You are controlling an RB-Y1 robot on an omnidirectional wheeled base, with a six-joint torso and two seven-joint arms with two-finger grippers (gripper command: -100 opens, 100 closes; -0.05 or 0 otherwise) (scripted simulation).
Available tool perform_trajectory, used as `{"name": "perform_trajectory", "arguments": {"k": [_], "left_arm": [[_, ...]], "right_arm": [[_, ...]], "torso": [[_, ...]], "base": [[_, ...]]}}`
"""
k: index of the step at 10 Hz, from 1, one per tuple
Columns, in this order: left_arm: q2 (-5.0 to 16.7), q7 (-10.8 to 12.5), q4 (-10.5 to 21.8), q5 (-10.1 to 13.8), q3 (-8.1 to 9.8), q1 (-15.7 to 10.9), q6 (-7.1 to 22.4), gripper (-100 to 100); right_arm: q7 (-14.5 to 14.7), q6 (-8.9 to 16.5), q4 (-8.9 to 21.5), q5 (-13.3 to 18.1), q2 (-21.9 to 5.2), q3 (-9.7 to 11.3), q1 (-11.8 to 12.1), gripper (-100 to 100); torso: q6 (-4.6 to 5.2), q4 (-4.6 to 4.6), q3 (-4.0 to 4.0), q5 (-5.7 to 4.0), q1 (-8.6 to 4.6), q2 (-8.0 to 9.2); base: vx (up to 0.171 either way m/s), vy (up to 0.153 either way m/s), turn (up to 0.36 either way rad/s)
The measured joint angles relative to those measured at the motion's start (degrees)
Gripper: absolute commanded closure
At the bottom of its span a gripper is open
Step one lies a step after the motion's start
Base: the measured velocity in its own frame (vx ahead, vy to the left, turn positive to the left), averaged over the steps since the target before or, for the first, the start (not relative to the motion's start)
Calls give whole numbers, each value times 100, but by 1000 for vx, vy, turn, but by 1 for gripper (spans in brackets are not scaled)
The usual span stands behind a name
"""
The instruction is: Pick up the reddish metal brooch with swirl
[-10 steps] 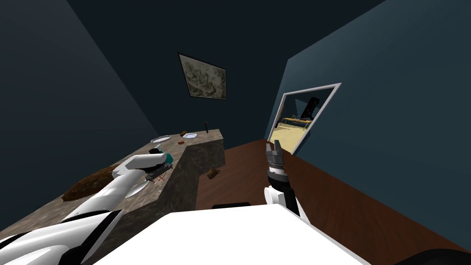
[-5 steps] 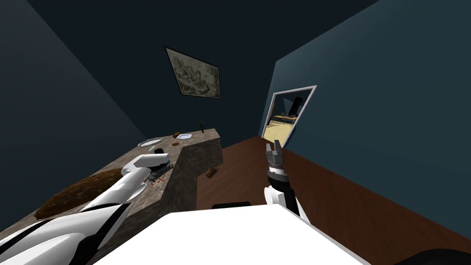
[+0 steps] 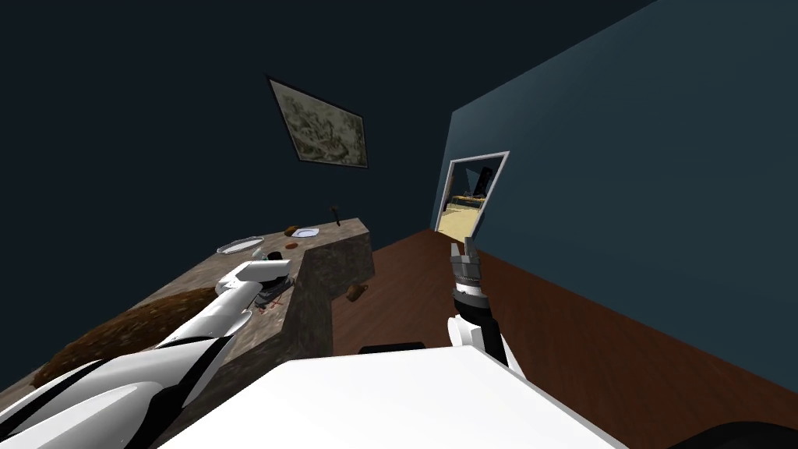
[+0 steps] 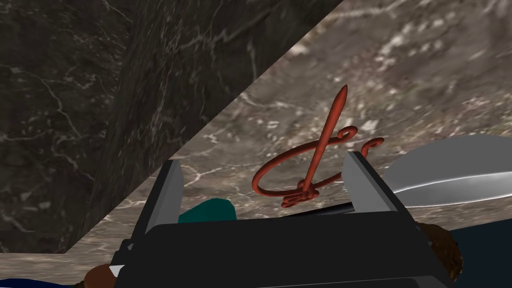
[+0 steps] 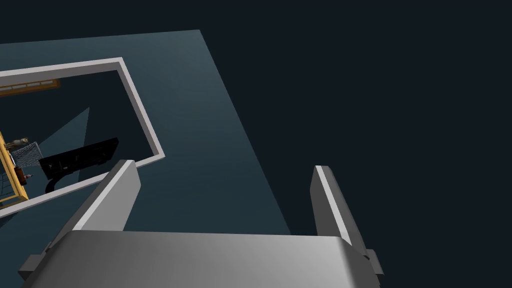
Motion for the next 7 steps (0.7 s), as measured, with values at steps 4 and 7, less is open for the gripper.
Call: {"name": "perform_trajectory", "arguments": {"k": [4,7], "left_arm": [[1,-2,0,0,0,2,2,100],[14,-75,-73,50,13,39,4,100]], "right_arm": [[0,0,0,0,0,0,1,0],[0,-1,0,0,1,0,3,0]], "torso": [[1,-6,-15,-4,-17,-26],[-18,-10,-26,-9,-33,-45]], "base": [[-2,1,1],[80,-58,192]]}}
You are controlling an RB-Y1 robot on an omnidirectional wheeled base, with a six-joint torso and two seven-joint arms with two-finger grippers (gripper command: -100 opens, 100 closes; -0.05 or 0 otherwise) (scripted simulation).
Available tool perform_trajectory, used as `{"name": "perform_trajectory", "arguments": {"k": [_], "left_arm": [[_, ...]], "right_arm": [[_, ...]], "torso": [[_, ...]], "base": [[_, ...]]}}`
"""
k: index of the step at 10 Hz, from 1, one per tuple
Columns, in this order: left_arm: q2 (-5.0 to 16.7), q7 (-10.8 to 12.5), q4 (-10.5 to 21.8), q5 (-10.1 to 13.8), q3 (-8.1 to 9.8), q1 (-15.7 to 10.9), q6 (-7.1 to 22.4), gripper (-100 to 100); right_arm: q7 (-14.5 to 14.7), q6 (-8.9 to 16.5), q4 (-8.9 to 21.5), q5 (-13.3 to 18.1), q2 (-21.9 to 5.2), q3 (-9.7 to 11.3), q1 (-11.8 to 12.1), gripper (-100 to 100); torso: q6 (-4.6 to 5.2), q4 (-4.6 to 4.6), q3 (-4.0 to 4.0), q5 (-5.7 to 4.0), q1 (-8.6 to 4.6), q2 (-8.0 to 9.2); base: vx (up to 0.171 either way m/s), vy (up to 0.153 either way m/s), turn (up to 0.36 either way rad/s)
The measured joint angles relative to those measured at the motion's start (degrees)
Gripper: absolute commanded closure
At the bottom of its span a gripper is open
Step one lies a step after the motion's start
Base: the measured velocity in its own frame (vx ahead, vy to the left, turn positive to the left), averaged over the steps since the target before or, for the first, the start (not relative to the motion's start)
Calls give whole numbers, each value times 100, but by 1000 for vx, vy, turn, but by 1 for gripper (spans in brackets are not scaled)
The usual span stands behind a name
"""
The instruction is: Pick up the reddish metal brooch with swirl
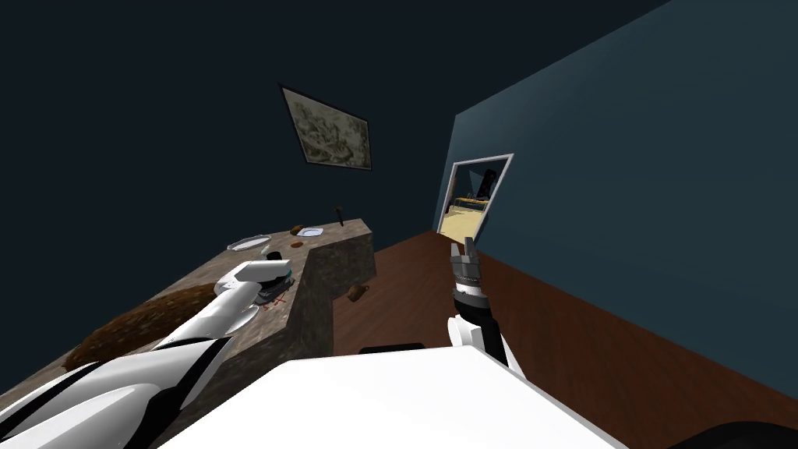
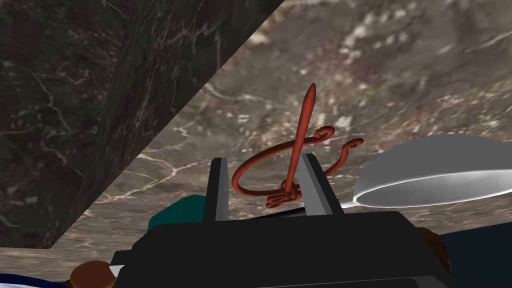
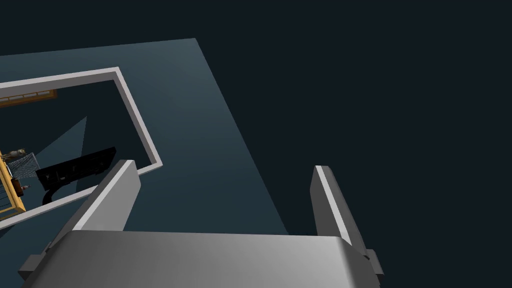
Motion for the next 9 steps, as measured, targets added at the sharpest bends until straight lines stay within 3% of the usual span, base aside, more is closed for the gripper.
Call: {"name": "perform_trajectory", "arguments": {"k": [8,9], "left_arm": [[227,-879,-810,511,199,508,151,100],[230,-904,-822,518,203,515,157,0]], "right_arm": [[0,0,0,0,0,1,-1,0],[0,0,0,0,0,1,-2,0]], "torso": [[21,-6,-16,-6,-23,-24],[28,-4,-9,-3,-6,-11]], "base": [[116,-90,176],[7,-10,-9]]}}
